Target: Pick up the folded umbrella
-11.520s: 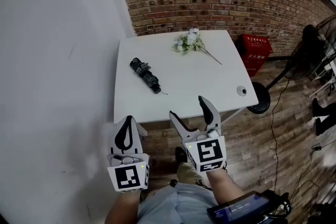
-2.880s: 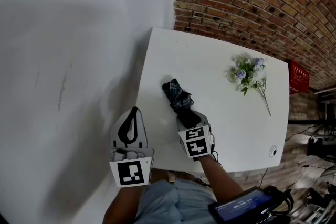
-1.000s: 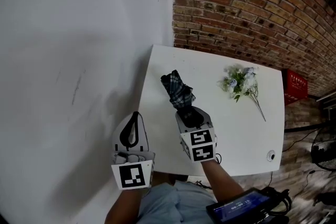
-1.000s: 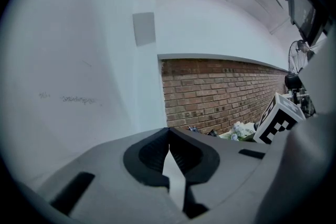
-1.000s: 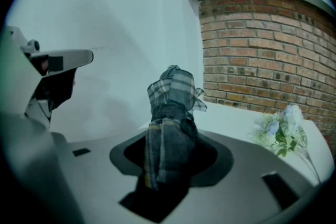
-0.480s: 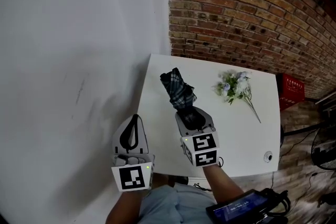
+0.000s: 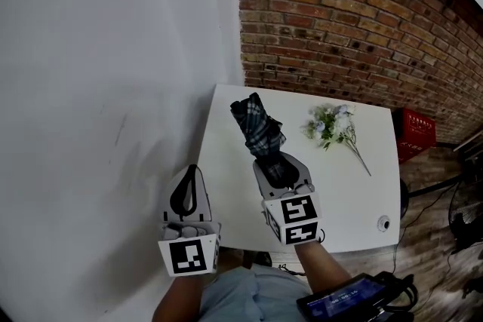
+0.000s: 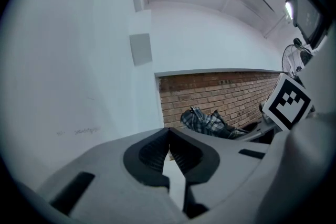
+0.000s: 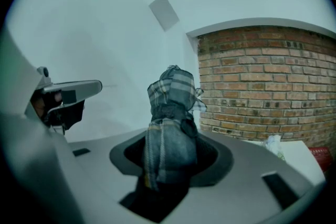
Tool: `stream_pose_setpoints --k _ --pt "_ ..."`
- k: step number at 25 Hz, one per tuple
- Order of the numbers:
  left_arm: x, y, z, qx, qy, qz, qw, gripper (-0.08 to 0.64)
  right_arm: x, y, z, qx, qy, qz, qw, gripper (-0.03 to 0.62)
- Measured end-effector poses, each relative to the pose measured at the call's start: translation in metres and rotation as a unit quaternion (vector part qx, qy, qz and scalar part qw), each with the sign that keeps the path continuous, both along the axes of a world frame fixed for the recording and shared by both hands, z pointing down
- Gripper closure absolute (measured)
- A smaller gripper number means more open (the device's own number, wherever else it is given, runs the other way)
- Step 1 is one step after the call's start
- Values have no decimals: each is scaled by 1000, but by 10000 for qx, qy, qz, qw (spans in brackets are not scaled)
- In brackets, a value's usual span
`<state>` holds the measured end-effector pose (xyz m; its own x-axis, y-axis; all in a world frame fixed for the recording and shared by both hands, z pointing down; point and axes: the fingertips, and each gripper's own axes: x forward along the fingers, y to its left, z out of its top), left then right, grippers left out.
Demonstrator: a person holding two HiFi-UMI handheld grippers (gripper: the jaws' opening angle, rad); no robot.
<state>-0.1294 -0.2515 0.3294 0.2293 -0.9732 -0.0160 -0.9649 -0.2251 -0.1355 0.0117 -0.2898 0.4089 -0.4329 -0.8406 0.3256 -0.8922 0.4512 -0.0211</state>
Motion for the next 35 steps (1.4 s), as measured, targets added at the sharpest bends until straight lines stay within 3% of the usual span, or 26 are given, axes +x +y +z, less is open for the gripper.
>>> stream_pose_setpoints --k 9,35 --pt "7 16 -12 229 -122 62 9996 552 10 19 -35 404 -112 44 9991 403" --pt "83 68 -53 730 -149 555 9957 552 86 89 -122 1476 -299 439 9876 403"
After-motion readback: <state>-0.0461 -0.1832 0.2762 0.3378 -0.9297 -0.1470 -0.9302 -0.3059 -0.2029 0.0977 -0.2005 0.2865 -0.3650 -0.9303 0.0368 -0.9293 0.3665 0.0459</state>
